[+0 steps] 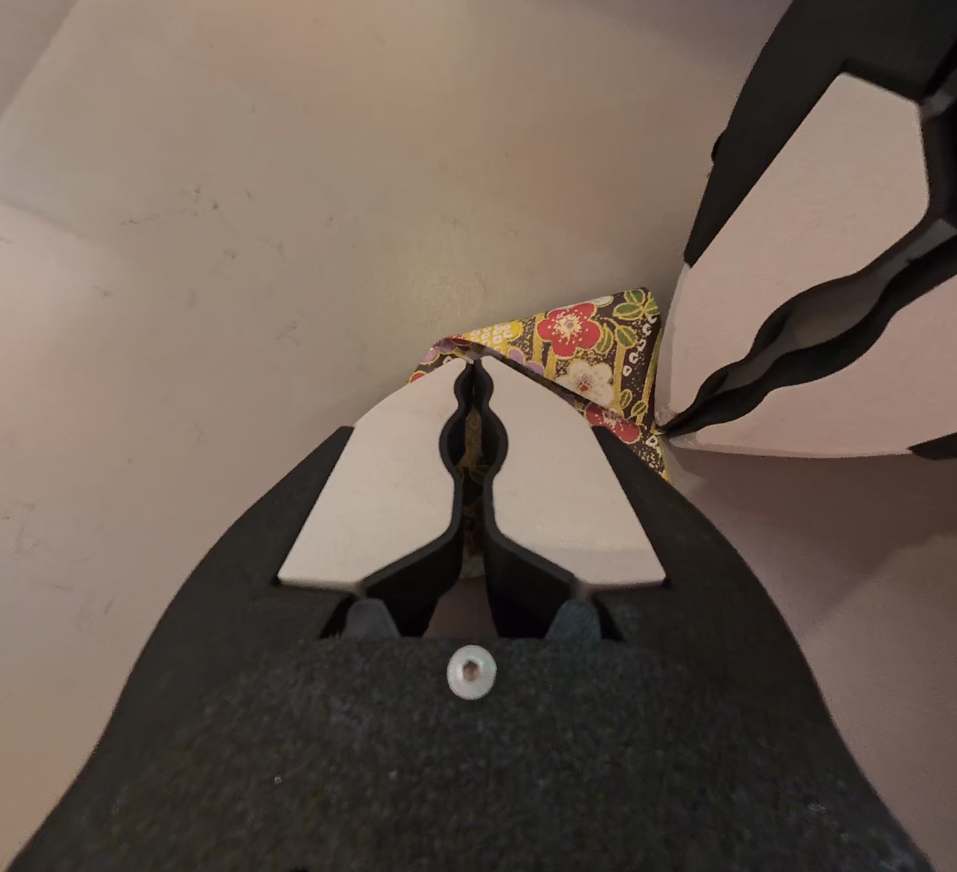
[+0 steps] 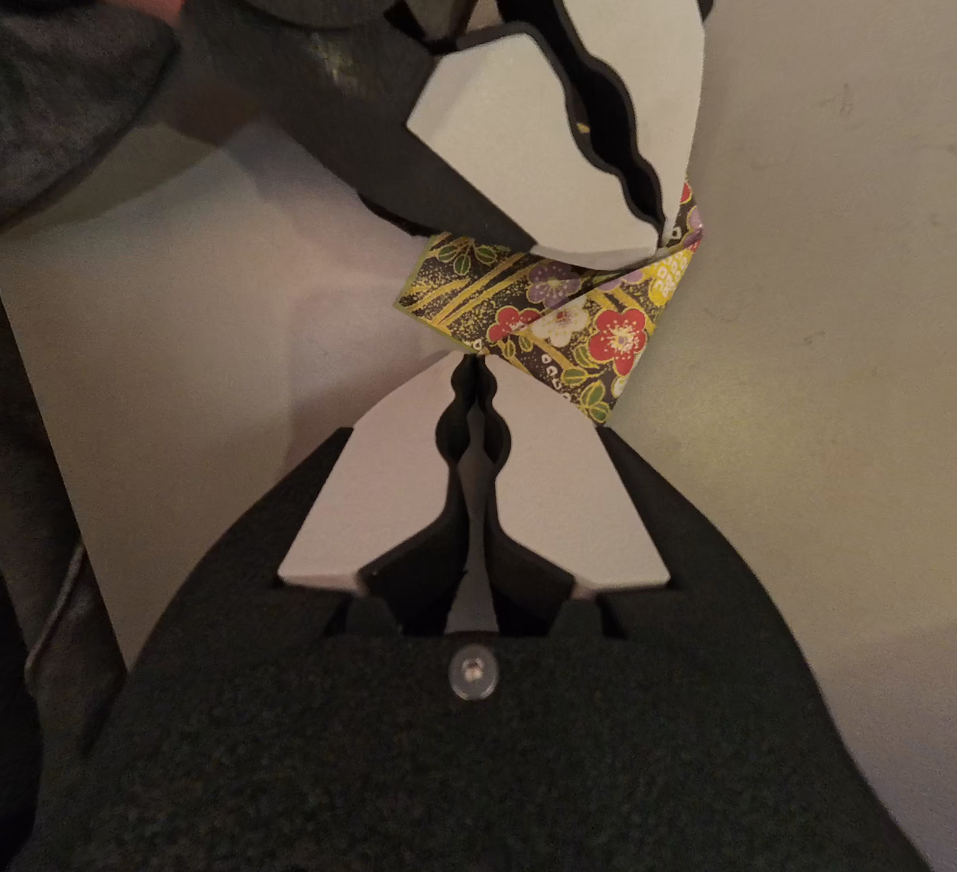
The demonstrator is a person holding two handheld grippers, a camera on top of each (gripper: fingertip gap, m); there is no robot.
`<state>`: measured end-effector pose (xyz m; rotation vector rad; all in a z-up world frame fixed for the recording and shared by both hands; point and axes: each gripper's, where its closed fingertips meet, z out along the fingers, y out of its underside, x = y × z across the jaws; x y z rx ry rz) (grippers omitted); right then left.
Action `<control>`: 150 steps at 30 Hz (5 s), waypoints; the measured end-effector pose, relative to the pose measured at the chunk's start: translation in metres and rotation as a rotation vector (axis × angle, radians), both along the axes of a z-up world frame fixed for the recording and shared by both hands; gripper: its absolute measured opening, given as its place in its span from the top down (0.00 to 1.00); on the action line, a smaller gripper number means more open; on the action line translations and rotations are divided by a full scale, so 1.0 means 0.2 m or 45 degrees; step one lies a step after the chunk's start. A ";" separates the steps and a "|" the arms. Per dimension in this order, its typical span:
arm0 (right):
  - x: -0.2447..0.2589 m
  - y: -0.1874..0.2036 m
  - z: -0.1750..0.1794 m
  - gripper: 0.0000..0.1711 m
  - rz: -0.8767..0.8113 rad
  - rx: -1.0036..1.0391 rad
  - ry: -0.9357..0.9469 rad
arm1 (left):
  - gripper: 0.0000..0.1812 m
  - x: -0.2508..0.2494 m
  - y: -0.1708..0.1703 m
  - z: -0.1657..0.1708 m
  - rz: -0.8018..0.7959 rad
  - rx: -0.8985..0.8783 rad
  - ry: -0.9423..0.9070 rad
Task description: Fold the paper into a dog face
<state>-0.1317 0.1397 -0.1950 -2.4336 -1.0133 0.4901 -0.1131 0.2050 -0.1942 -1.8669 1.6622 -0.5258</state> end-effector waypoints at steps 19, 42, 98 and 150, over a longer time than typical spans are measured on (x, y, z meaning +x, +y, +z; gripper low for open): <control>0.00 0.00 0.00 1.00 -0.051 -0.008 -0.001 | 0.99 -0.02 0.03 0.00 0.063 -0.060 -0.048; 0.02 0.03 0.00 1.00 -0.164 0.056 0.073 | 1.00 0.01 0.06 0.00 0.403 -0.080 -0.099; 0.02 0.02 0.00 1.00 -0.143 0.048 0.049 | 1.00 0.10 0.02 0.02 -0.187 0.059 -0.009; 0.05 -0.03 0.01 1.00 -0.185 -0.069 0.180 | 1.00 0.09 -0.02 0.05 -0.127 -0.075 -0.073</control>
